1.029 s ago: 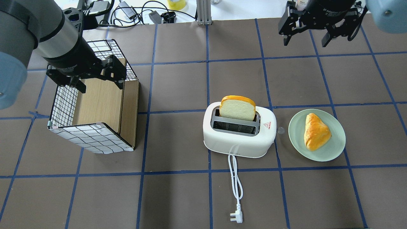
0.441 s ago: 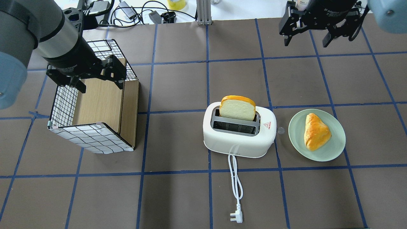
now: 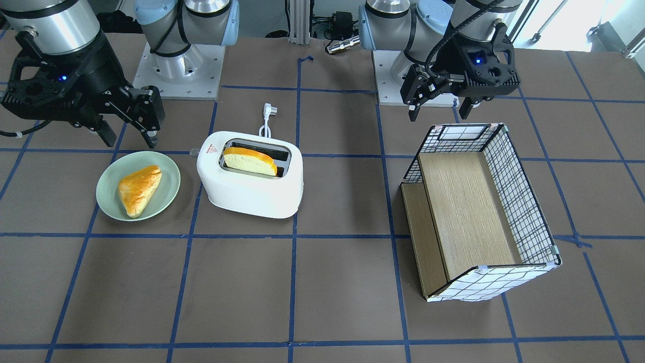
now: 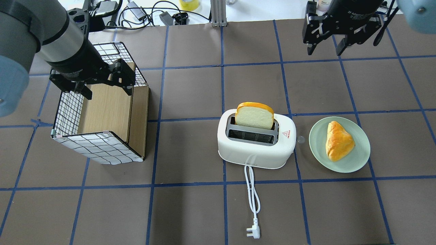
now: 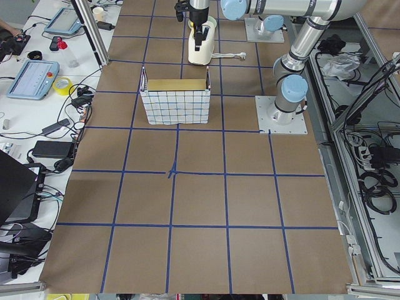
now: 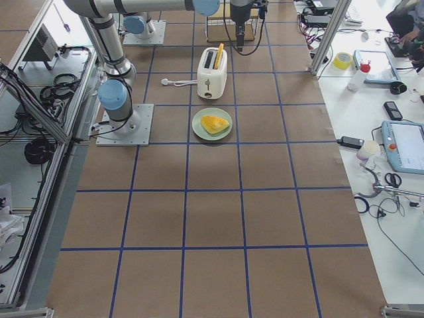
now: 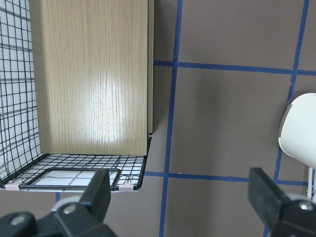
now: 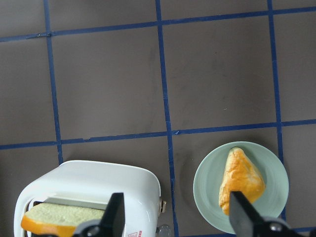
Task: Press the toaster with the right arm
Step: 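Move the right gripper down toward the toaster's lever side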
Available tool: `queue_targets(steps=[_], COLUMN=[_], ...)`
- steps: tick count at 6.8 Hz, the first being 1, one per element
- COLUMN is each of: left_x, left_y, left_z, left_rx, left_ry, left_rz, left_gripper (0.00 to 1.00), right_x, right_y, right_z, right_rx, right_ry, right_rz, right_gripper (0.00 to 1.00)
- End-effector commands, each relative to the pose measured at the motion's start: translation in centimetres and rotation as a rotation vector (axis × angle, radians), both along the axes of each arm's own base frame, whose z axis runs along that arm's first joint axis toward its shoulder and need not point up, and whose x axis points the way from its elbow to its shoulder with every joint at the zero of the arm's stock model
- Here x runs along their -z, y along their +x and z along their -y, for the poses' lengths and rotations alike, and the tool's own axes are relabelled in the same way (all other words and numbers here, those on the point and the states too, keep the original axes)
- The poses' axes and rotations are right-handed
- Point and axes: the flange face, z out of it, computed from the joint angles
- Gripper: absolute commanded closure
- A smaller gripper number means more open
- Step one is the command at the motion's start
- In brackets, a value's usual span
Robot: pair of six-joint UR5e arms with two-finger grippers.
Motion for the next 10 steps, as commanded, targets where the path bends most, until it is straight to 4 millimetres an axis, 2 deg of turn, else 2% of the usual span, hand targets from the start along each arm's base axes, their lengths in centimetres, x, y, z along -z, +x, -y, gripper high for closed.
queue_targets(steps=[1,3,5,7,9,10], left_x=[0.0,0.0,0.0,0.0,0.0,0.0], left_y=[0.0,0.0,0.0,0.0,0.0,0.0], left_z=[0.0,0.0,0.0,0.0,0.0,0.0], left_rx=[0.000,0.000,0.000,0.000,0.000,0.000], left_ry=[0.000,0.000,0.000,0.000,0.000,0.000], left_rz=[0.000,0.000,0.000,0.000,0.002,0.000], left_gripper=[0.00,0.00,0.00,0.00,0.00,0.00], right_x=[1.0,1.5,2.1,5.0,9.6,12.8], right_y=[0.2,0.4,-4.7,-8.7,-12.1,-13.9], right_z=[-0.7,-0.8,0.0,-1.0,-2.6,-4.1], right_rx=[-0.031,0.017,0.087,-0.012,-0.153,-0.210], right_ry=[0.093,0.149,0.171,0.197,0.140,0.107], right_rz=[0.067,0.209,0.440,0.670,0.851,0.931], right_gripper=[1.00,1.00,1.00,1.00,1.00,1.00])
